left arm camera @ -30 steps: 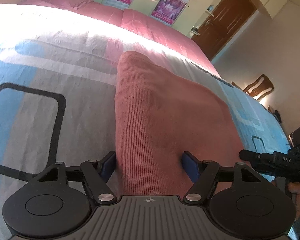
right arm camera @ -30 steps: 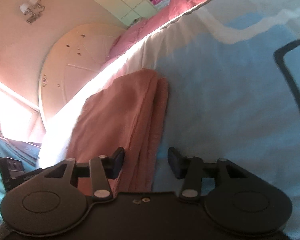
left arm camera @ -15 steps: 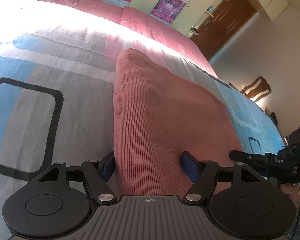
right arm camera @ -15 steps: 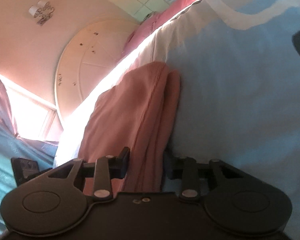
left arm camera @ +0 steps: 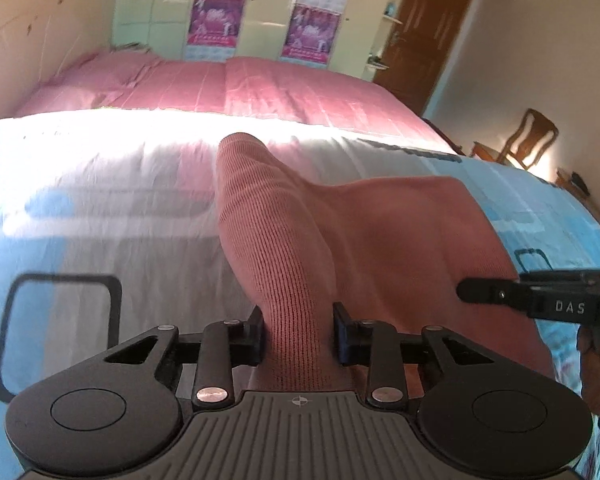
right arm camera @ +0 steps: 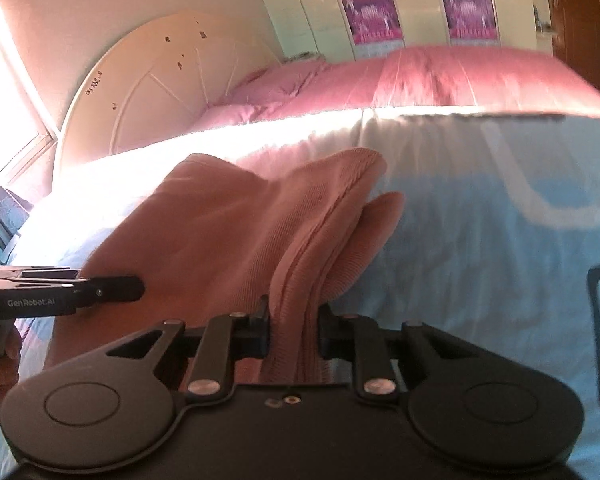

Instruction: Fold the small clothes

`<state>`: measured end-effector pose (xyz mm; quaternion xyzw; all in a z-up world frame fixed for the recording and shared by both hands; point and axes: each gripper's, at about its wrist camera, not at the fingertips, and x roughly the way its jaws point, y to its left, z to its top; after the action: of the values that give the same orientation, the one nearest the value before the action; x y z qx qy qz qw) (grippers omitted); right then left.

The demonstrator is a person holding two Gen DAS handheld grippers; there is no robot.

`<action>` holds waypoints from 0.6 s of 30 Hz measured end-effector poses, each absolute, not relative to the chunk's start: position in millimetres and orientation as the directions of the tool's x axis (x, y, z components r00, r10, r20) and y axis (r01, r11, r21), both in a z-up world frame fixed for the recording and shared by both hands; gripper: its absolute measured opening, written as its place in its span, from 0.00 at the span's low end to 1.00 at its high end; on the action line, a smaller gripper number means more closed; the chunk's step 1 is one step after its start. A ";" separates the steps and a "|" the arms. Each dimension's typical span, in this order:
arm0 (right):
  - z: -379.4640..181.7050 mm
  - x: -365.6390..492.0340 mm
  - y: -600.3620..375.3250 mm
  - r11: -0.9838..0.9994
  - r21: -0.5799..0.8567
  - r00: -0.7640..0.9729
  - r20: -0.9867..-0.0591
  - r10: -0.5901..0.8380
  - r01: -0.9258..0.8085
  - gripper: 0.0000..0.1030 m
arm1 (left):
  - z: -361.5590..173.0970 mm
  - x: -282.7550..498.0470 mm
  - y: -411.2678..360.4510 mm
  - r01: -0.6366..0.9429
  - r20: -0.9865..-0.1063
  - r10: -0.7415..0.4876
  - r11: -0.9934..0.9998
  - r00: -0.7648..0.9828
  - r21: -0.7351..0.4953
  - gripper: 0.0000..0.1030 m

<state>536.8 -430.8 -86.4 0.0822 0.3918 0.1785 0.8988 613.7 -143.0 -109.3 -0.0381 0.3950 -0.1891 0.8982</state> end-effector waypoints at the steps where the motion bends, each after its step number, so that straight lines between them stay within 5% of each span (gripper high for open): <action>1: -81.9 535.9 -429.2 0.926 0.275 0.636 -0.672 0.379 -0.260 0.20 | -104.5 612.0 -141.6 0.319 -0.689 -0.372 0.924 0.622 -0.210 0.31; 18: -46.5 522.3 -272.6 0.923 0.220 0.659 -0.649 0.380 -0.315 0.20 | -77.6 597.2 39.3 0.295 -0.672 -0.360 0.931 0.647 -0.216 0.31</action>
<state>522.3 -272.6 -46.4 0.0440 0.3662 0.1911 0.9097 597.2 39.3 -77.6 -0.0432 0.3795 -0.1807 0.9063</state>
